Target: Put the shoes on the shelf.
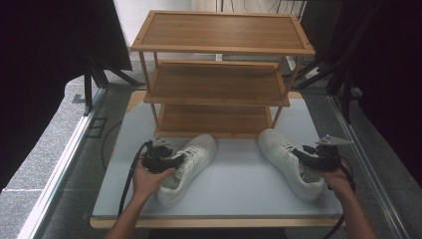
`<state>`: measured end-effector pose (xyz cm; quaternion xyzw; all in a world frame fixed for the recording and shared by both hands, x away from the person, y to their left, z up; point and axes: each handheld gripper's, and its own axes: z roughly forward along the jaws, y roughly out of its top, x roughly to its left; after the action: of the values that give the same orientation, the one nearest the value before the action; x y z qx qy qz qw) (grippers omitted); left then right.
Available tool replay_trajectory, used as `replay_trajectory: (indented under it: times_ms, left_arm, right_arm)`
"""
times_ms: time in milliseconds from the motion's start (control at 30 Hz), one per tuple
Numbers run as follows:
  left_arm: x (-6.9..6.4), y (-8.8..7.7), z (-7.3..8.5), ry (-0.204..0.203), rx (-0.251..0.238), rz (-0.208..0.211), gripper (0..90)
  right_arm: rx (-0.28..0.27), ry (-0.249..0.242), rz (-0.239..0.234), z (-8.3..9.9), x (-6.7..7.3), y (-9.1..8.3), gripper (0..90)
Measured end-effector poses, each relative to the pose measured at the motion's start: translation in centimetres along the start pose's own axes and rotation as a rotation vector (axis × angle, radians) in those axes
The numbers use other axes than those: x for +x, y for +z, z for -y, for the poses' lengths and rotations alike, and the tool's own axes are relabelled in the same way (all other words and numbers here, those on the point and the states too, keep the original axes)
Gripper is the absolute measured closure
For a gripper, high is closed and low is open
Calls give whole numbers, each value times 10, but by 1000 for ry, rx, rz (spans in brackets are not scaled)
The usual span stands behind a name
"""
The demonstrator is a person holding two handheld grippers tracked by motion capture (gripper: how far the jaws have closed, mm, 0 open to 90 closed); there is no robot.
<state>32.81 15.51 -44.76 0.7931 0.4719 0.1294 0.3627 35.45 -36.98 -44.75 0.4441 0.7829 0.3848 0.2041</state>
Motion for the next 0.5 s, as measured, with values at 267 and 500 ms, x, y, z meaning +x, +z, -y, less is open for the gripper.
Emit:
replay_trajectory:
  times_ms: [267,500]
  left_arm:
    - [-5,1,-2,54,7,7,809]
    - [-3,0,-3,29,-1,27,828]
  right_arm:
    - [62,-14,10,-3,-1,5,775]
    - [61,16,12,-3,-3,4,838]
